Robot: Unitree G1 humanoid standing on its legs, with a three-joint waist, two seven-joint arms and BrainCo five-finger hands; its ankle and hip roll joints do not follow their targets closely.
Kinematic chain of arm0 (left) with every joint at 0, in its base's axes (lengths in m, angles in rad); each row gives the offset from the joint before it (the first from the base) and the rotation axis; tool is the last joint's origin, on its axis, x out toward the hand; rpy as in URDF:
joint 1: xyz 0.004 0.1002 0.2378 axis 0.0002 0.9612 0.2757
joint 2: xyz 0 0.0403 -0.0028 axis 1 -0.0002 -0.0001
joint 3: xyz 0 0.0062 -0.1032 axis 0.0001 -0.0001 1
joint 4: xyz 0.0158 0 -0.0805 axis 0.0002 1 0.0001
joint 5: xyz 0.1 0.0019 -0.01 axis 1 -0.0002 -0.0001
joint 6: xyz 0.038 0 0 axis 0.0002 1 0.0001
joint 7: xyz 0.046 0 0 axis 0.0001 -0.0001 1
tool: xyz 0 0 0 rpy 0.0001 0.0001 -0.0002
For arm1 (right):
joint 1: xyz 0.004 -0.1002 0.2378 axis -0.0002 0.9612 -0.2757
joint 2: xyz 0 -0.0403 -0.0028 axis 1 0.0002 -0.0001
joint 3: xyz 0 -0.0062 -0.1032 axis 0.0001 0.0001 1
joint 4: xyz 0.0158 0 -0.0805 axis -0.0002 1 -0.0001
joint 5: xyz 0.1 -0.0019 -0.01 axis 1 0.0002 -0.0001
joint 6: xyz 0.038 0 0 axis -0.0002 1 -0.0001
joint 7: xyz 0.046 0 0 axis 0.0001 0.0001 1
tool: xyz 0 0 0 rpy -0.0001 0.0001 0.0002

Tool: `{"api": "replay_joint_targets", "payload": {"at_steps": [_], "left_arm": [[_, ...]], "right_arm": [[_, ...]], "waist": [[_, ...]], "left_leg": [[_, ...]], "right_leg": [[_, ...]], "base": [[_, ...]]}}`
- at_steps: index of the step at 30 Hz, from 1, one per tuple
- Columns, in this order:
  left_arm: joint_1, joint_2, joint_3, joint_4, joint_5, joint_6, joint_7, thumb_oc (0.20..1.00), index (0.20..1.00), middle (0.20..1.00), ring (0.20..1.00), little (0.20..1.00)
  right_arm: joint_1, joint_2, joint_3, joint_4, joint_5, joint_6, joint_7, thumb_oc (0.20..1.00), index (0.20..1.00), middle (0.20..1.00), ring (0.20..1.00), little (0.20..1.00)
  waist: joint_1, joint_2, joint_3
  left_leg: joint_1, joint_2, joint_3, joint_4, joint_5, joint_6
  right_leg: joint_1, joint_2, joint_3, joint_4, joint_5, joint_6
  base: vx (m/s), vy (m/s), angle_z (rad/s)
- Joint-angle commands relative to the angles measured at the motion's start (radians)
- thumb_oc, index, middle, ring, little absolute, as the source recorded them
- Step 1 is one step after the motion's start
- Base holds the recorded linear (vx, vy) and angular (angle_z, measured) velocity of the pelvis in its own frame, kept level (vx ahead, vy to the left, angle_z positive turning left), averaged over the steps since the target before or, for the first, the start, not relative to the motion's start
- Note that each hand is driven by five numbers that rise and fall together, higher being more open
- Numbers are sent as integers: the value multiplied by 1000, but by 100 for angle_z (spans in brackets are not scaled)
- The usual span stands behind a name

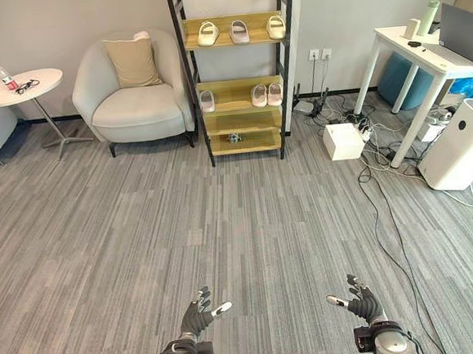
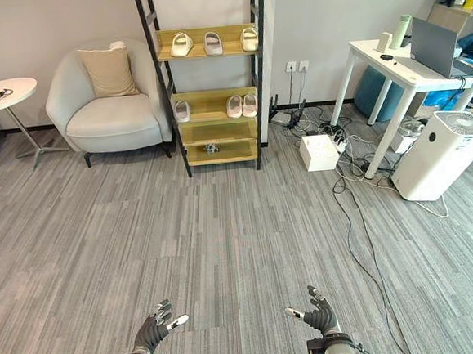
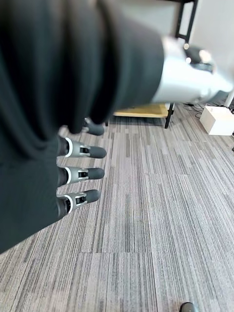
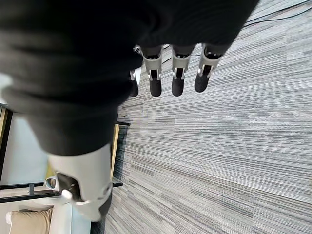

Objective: Arrange the slippers neatly on the shoe rack.

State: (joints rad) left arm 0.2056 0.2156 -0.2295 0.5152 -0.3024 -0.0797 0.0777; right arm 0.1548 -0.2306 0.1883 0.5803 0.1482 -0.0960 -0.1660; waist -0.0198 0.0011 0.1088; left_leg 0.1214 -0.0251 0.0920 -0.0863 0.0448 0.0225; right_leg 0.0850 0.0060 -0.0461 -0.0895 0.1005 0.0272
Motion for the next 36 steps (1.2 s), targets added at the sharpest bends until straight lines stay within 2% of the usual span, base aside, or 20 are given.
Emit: {"api": "replay_joint_targets", "payload": {"at_steps": [1,8,12,13,15,16,17,19,20,22,24,25,26,28,29,30,31,33,35,36], "left_arm": [[-59,10,20,18,1,-35,4,1000,1000,1000,1000,1000],[-62,17,26,2,-7,-39,8,1000,1000,1000,1000,1000],[-60,30,33,-12,7,-38,-1,1000,1000,1000,1000,1000],[-59,38,34,-19,13,-36,-4,1000,1000,1000,1000,1000],[-61,59,44,-20,30,-31,-9,1000,1000,1000,1000,1000],[-72,73,61,-11,43,-28,-5,1000,1000,1000,1000,1000],[-72,73,66,-11,46,-31,-4,1000,1000,1000,1000,1000],[-77,71,66,-15,43,-36,-3,1000,1000,1000,1000,1000],[-85,74,61,-26,41,-41,-4,1000,1000,1000,1000,1000],[-103,67,59,-14,42,-40,-1,1000,1000,1000,1000,1000],[-111,61,59,-16,42,-43,-1,1000,1000,1000,1000,1000],[-114,60,60,-15,37,-45,-3,1000,1000,1000,1000,1000],[-107,60,60,-14,36,-47,-3,1000,1000,1000,1000,1000],[-105,51,64,-13,18,-50,1,1000,1000,1000,1000,1000],[-106,46,63,-13,8,-49,2,1000,1000,1000,1000,1000],[-112,42,60,-10,-5,-48,3,1000,1000,1000,1000,1000],[-126,44,57,-13,-18,-51,8,1000,1000,1000,1000,1000],[-137,42,55,-18,-25,-49,14,1000,1000,1000,1000,1000],[-138,41,52,-20,-27,-49,15,1000,1000,1000,1000,1000],[-138,38,49,-23,-25,-50,15,1000,1000,1000,1000,1000]], "right_arm": [[-35,-25,24,-50,12,-25,3,1000,1000,1000,1000,1000],[-55,-43,49,-69,7,-25,17,1000,1000,1000,1000,1000],[-74,-52,46,-63,-4,-20,20,1000,1000,1000,1000,1000],[-74,-51,39,-73,-1,-18,20,1000,1000,1000,1000,1000],[-69,-53,19,-93,-1,-19,17,1000,1000,1000,1000,1000],[-67,-52,-2,-115,0,-22,15,1000,1000,1000,1000,1000],[-62,-51,-7,-118,-1,-22,14,1000,1000,1000,1000,1000],[-60,-60,-21,-127,2,-22,14,1000,1000,1000,1000,1000],[-62,-71,-29,-132,1,-19,8,1000,1000,1000,1000,1000],[-59,-72,-34,-128,0,-13,4,1000,1000,1000,1000,1000],[-41,-77,-38,-137,-13,-7,7,1000,1000,1000,1000,1000],[-29,-82,-44,-143,-11,-10,11,1000,1000,1000,1000,1000],[-19,-84,-41,-142,-8,-12,15,1000,1000,1000,1000,1000],[-15,-92,-37,-140,-2,-19,27,1000,1000,1000,1000,1000],[-18,-97,-32,-133,3,-26,28,1000,1000,1000,1000,1000],[-24,-105,-29,-136,13,-33,28,1000,1000,1000,1000,1000],[-32,-113,-29,-137,32,-41,29,1000,1000,1000,1000,1000],[-43,-112,-29,-121,46,-37,21,1000,1000,1000,1000,1000],[-41,-112,-29,-113,50,-36,20,1000,1000,1000,1000,1000],[-41,-110,-30,-105,57,-39,20,1000,1000,1000,1000,1000]], "waist": [[-15,-12,15],[-1,-19,44],[14,-24,67],[15,-24,72],[11,-22,94],[-8,-13,131],[-10,-11,134],[-25,-8,141],[-42,-13,146],[-64,-17,148],[-87,-16,142],[-92,-23,129],[-96,-28,120],[-99,-19,113],[-96,-24,110],[-86,-25,119],[-72,-41,127],[-54,-55,133],[-41,-57,135],[-30,-58,134]], "left_leg": [[6,44,-14,-1,-89,-49],[-16,42,-10,-1,-85,-44],[-59,27,-12,32,-92,-30],[-73,23,-15,44,-99,-24],[-86,14,-21,67,-119,-7],[-64,21,-23,67,-139,6],[-45,23,-23,58,-146,4],[12,19,-23,34,-173,-4],[60,13,-30,22,-200,-18],[113,23,-37,13,-232,-35],[160,41,-44,5,-259,-53],[173,45,-49,10,-281,-59],[176,56,-58,38,-289,-66],[142,91,-50,187,-236,-94],[95,86,-59,284,-192,-98],[29,86,-77,412,-133,-104],[-59,68,-100,562,-53,-115],[-134,63,-99,609,-47,-108],[-168,69,-84,592,-76,-97],[-192,67,-79,541,-95,-87]], "right_leg": [[46,-80,3,2,-160,76],[20,-84,6,2,-150,83],[-7,-99,1,34,-156,93],[-32,-104,4,76,-167,94],[-137,-113,0,277,-178,128],[-256,-117,7,488,-130,159],[-289,-125,-3,511,-125,155],[-325,-147,-53,421,-104,138],[-340,-163,-96,285,-81,141],[-356,-162,-122,163,-51,151],[-371,-155,-130,118,-27,161],[-355,-153,-129,103,-28,157],[-341,-145,-128,113,-20,139],[-307,-107,-112,138,-39,109],[-287,-100,-103,134,-43,92],[-256,-87,-94,133,-55,69],[-223,-81,-82,131,-80,36],[-188,-85,-65,125,-110,20],[-164,-84,-62,119,-125,20],[-141,-86,-57,108,-136,23]], "base": [[0,0,0],[0,10,-1],[1,84,-11],[-36,164,-2],[5,205,0],[114,162,-11],[211,122,-21],[363,-39,-2],[495,-123,23],[476,-153,8],[412,-174,34],[385,-224,33],[422,-265,25],[331,-248,39],[249,-261,11],[297,-333,11],[292,-295,24],[290,-186,-8],[210,-43,-38],[344,29,-21]]}}
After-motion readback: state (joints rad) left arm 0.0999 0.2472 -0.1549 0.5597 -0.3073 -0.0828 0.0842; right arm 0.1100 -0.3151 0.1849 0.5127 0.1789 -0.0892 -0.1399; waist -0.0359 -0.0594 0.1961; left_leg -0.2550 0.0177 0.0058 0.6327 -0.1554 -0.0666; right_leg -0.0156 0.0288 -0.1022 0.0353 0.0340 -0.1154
